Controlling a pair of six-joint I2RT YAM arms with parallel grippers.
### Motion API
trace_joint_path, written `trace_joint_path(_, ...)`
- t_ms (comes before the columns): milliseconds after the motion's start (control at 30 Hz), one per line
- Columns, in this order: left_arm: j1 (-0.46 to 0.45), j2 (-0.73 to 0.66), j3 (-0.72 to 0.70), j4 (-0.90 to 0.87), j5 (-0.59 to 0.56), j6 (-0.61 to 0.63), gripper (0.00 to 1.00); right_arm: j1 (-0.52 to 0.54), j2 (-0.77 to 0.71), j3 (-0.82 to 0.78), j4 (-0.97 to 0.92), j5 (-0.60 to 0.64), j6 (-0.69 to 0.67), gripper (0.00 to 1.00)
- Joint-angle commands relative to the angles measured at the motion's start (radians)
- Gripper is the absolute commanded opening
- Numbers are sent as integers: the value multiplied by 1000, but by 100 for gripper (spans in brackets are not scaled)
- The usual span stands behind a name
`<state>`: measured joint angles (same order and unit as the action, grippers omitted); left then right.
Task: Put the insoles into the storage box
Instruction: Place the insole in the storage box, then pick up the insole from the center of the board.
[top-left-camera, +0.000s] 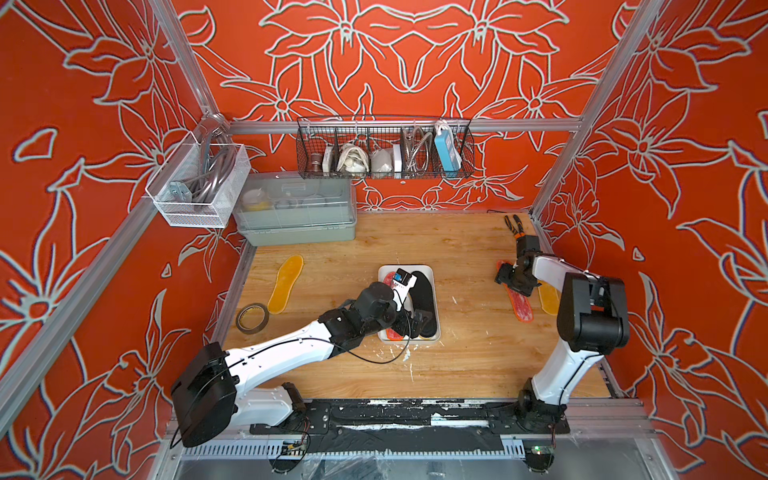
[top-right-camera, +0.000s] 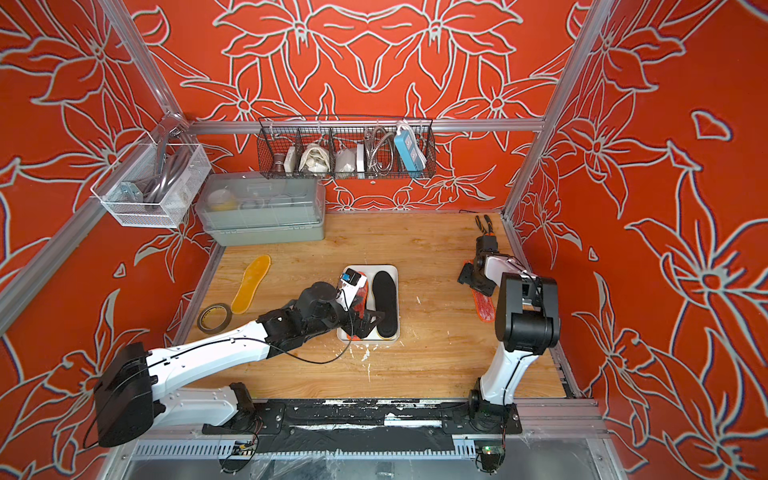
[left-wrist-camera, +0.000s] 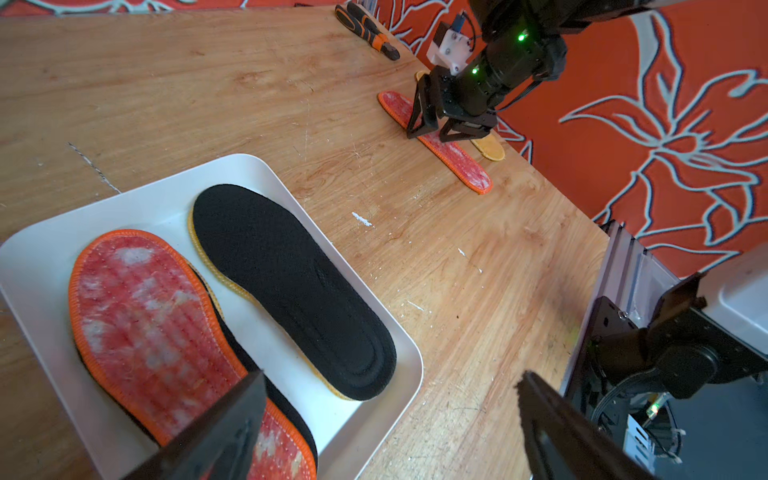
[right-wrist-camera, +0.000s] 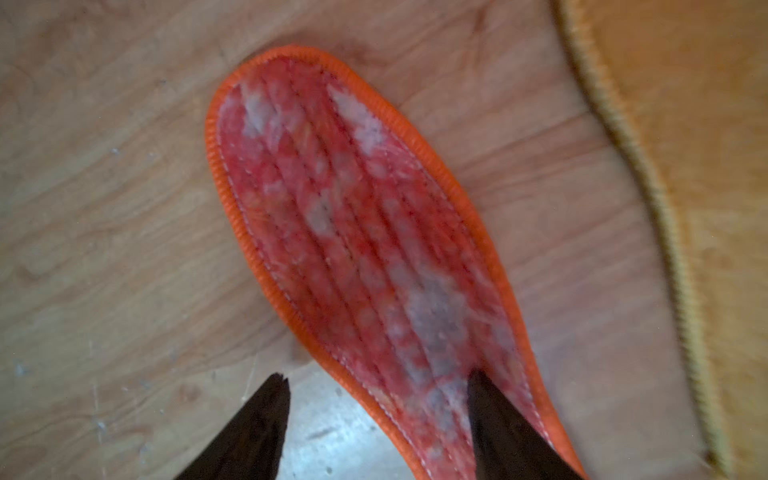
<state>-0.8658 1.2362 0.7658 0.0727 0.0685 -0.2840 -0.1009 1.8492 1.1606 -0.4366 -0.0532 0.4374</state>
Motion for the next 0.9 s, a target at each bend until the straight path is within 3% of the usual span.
trace_joint_path(0,-2,-44,-25,18,-34,8,91,-5,65,21,-23,-131,-10,59)
trace_joint_path(200,-1,-84,-36,6,-74,20,87,12,48,-44,-14,-187,15,43)
trace_joint_path(467,5,-6,58,-35,-30,8,84,136,-73,-171,-40,-187,92,42)
trace_joint_path(733,7,73,82,-33,-6,-10,84,132,-237,-339,159,-516,264,44)
trace_joint_path(867,7,77,81,-43,6,-6,84,118,-308,-327,139,-594,243,45)
